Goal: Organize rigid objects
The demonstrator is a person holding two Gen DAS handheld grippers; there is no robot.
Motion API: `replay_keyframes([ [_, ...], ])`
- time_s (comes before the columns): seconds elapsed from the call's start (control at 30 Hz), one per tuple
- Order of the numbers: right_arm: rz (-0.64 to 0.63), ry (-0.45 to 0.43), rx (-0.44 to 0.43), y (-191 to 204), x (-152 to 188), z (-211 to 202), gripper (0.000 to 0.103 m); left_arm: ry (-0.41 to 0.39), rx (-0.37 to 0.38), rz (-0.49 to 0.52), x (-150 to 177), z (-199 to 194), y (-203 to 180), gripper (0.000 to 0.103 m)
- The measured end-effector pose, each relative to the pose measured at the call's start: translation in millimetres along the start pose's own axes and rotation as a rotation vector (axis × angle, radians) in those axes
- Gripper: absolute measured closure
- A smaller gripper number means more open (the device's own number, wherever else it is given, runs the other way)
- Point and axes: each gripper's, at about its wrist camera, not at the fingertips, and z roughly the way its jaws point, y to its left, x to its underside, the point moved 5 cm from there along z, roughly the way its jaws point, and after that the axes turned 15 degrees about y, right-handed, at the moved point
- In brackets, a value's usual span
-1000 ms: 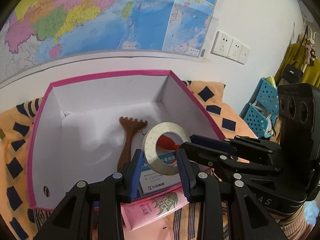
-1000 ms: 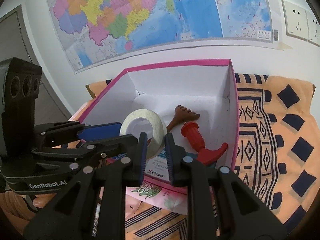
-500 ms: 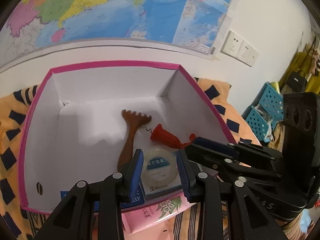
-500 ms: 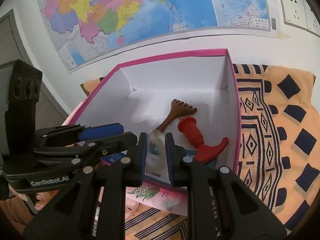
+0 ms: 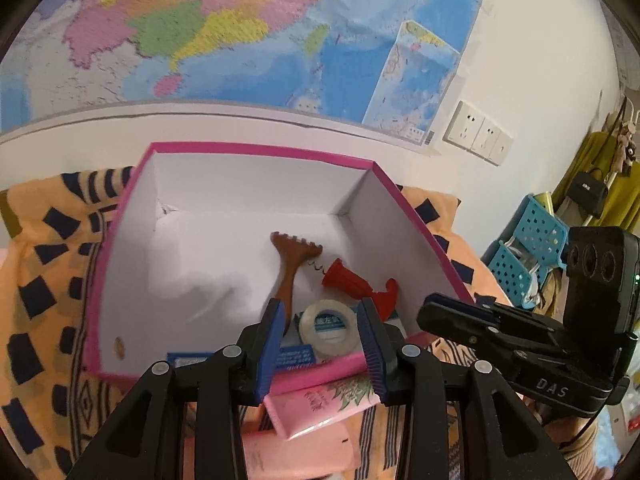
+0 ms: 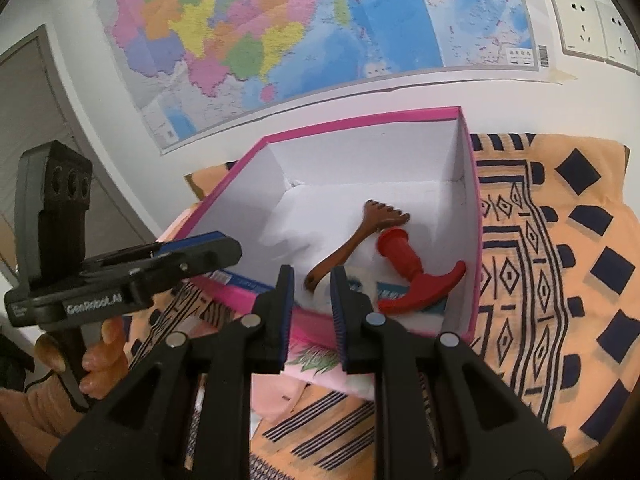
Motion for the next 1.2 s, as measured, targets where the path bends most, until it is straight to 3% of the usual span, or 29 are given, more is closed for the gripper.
replay_keyframes([
  [0.13, -0.03, -0.001, -0.027, 14, 13, -3, 0.082, -0.029, -0.027, 0.01, 12, -12, -1, 0.055],
  [0.27, -0.057, 0.015, -0.059, 26, 28, -2, 0.081, -0.046, -0.066, 0.012, 25, -17, -1, 0.052],
  [0.67, -0.038, 0.156, -0.118, 38, 80, 36, 0.076, 0.009, -0.113, 0.03, 74, -10, 1, 0.042],
  [0.73, -0.029, 0.173, -0.123, 39, 87, 41, 0.074, 0.019, -0.116, 0.021, 82, -9, 6, 0.036],
  [0.8, -0.023, 0.19, -0.133, 40, 94, 45, 0.07, 0.024, -0.119, 0.006, 87, -10, 13, 0.035],
  [1.2, 0.032, 0.244, -0.148, 35, 116, 60, 0.069, 0.091, -0.125, -0.051, 133, -9, 45, 0.035],
])
